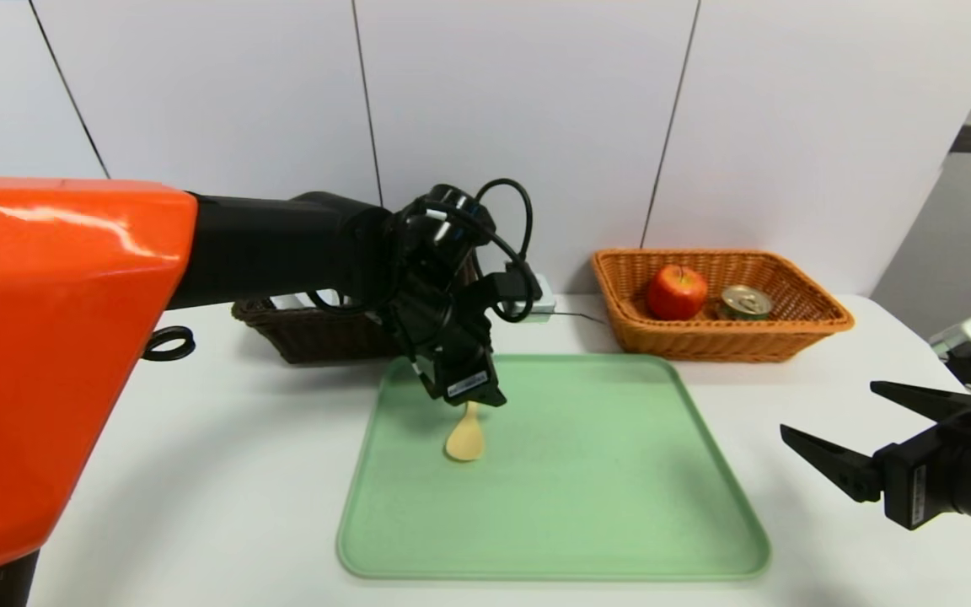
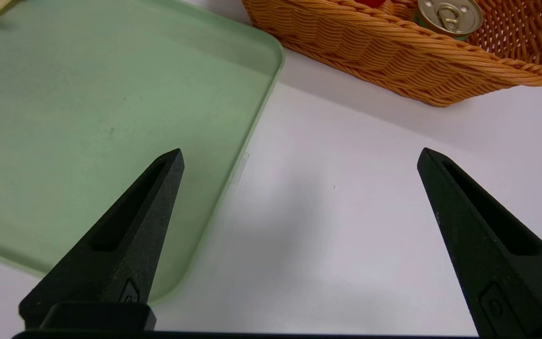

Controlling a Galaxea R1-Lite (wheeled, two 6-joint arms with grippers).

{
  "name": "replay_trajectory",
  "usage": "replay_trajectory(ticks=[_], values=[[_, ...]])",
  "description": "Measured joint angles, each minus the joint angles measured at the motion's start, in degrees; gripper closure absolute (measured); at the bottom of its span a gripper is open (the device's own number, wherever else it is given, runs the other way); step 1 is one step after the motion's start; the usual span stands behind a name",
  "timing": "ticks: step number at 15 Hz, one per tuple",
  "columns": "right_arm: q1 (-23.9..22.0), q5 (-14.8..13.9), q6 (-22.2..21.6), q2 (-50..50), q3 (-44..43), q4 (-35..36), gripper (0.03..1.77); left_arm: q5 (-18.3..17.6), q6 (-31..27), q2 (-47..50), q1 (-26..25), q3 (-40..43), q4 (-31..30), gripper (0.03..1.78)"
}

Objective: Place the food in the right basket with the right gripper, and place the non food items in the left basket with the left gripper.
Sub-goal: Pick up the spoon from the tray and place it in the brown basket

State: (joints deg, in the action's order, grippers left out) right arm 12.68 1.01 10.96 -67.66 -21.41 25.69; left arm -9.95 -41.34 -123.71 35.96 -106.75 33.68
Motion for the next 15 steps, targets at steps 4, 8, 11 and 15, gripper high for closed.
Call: replay_trajectory(ticks=[4, 8, 11, 15], values=[[0.62, 0.02, 0.11, 0.10, 0.09, -0.02, 0.09, 13.34, 16.59, 1.30, 5.16, -0.41, 0.27, 0.45], [0.93, -0.07, 0.12, 0.33, 0.30, -0.04, 0.09, 31.20, 36.57, -1.34, 8.77, -2.86, 1.45, 0.31], [1.12, -0.07, 0.28, 0.49, 0.46, 0.00, 0.09, 36.12, 48.82, -3.63, 9.29, -5.60, 4.55, 0.25], [2.41, -0.22, 0.45, 0.93, 1.10, -0.02, 0.09, 36.46, 59.58, -4.93, 9.26, -6.40, 6.19, 0.19]])
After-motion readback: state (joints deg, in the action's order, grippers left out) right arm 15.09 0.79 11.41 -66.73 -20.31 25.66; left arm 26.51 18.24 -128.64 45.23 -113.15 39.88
